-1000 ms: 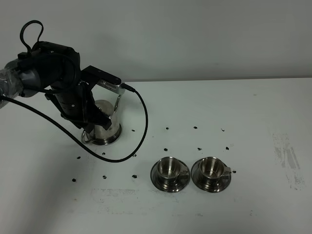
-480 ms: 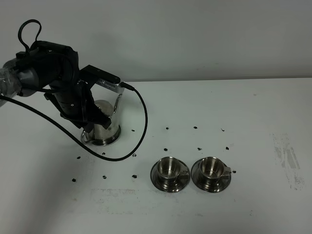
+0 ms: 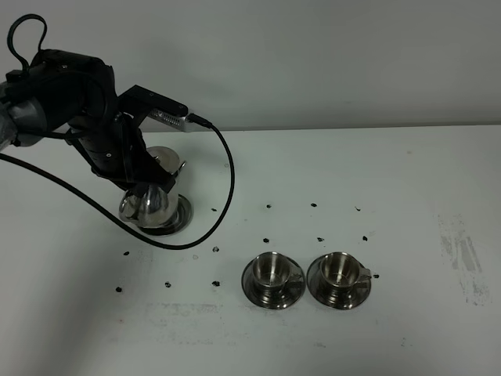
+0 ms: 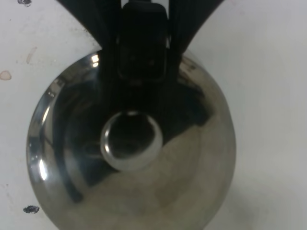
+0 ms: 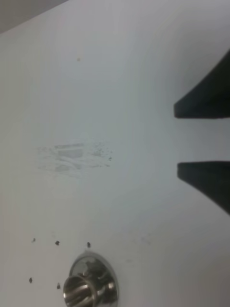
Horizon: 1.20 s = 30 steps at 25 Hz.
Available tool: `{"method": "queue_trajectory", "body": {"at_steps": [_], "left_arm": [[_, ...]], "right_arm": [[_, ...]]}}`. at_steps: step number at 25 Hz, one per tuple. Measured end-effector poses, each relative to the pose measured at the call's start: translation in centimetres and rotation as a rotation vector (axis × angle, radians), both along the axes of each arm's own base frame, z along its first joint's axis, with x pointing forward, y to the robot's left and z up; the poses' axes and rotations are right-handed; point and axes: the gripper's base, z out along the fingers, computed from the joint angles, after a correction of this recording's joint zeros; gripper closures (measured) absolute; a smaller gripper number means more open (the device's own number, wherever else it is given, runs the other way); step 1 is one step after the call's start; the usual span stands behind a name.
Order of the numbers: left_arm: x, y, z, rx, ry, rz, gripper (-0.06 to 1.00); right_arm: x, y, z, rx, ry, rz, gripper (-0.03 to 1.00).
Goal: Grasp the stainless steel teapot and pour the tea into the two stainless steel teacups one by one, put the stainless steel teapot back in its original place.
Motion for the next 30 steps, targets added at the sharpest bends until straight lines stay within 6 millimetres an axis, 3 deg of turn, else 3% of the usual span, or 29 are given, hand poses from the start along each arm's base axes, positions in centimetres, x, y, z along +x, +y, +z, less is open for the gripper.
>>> {"method": "queue_trajectory", "body": {"at_steps": [20,30], "left_arm": [[1.0,-1.3,0.5,-0.02,-0.149,-0.104,0.73],[0.3,-2.1,4.4,-0.049,-0.275,-0.143,0.73]], "right_arm": [[0.0,0.0,0.0,0.0,0.0,0.0,0.74],[0.0,0.0,0.0,0.001,0.0,0.0,0.74]]}}
